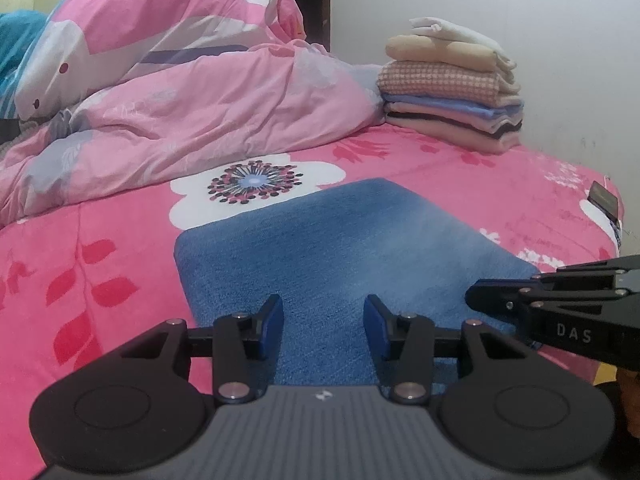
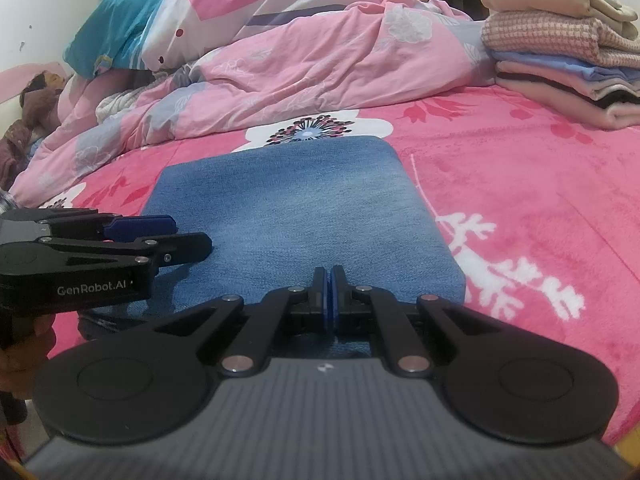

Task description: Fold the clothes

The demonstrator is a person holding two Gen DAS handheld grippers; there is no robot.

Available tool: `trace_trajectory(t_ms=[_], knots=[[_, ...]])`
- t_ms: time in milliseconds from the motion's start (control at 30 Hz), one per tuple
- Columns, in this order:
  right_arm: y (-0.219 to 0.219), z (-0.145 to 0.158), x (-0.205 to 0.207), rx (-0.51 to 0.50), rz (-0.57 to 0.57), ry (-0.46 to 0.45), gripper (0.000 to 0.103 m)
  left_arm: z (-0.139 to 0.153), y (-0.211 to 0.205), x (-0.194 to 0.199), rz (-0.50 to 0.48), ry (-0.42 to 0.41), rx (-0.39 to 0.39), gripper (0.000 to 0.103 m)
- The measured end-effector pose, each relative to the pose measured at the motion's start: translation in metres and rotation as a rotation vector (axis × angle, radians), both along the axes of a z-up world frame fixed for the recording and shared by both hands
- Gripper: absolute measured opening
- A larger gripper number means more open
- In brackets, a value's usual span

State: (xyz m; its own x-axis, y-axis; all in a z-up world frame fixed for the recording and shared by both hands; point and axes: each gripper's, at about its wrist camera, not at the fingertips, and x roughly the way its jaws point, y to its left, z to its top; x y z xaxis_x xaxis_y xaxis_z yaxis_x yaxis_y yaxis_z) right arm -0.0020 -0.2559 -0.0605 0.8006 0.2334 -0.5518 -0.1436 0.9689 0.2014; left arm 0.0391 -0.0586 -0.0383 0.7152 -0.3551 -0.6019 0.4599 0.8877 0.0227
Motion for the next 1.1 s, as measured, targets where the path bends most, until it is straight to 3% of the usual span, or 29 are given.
trace_trajectory(t_ms=[1100], knots=[[0.0008, -0.0011, -0.0021, -0.004, -0.013, -0.004, 0.002, -0.0022, -0.0051, -0.0015, 0.015, 0.005, 0.019, 0.047]])
